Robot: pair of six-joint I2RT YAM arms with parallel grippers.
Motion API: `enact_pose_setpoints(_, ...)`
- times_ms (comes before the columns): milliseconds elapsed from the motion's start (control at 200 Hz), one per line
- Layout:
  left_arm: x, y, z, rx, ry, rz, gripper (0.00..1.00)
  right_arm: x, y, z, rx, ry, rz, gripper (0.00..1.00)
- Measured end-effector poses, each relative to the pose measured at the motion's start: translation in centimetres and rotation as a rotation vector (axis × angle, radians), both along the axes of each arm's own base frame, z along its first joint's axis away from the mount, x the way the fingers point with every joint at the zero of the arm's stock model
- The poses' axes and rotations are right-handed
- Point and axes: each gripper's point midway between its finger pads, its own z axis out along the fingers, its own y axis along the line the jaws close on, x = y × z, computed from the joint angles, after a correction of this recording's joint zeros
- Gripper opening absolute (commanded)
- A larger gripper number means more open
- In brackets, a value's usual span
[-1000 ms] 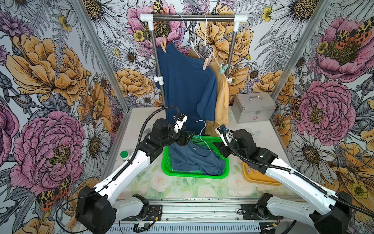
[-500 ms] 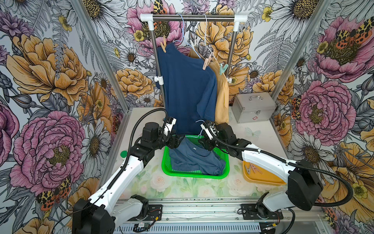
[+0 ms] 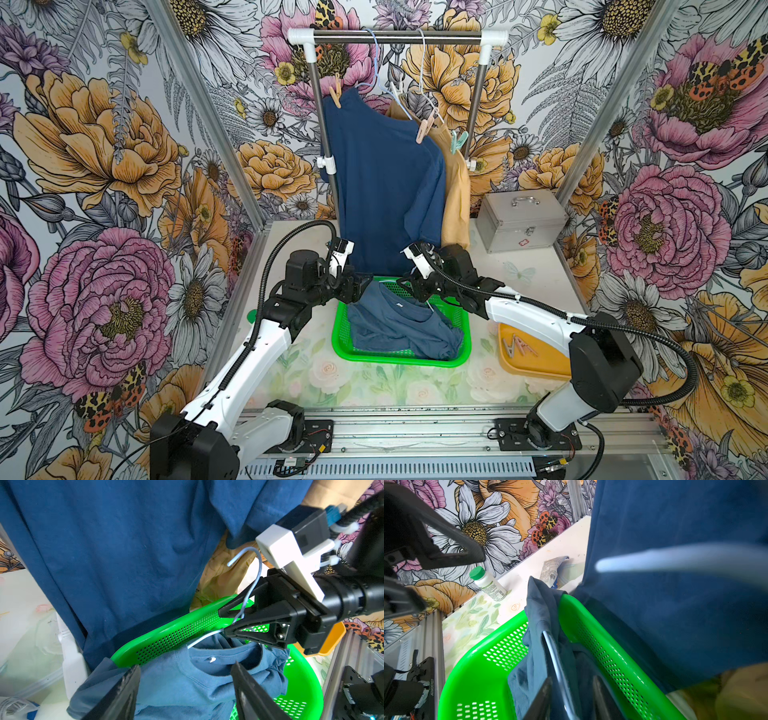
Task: Remove the clothespins securing t-shirts to the hanger
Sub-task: Pick up the hanger from the basket, then remove the T-shirt from the hanger.
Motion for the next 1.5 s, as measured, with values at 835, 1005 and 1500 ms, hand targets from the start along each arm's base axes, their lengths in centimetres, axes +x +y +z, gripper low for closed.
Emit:
enact_pose_setpoints(835,-1.7,0.1,2.9,-0.022,-0.102,-0.094,0.78,-5.4,-0.8,10.8,0.055,-0.242,0.084,0.0)
enact_pose_setpoints(1005,-1.1,0.6,5.3,-0.016,-0.165,-0.131,0.8,-6.2,-2.4,13.8,0.046,-0.297,0.102,0.0)
enact_pose_setpoints(1500,0.5,2.9,4.3,0.143,-0.251,-0.184,0.79,-7.3,-4.9,17.0,0.007,-0.339,0.206,0.0)
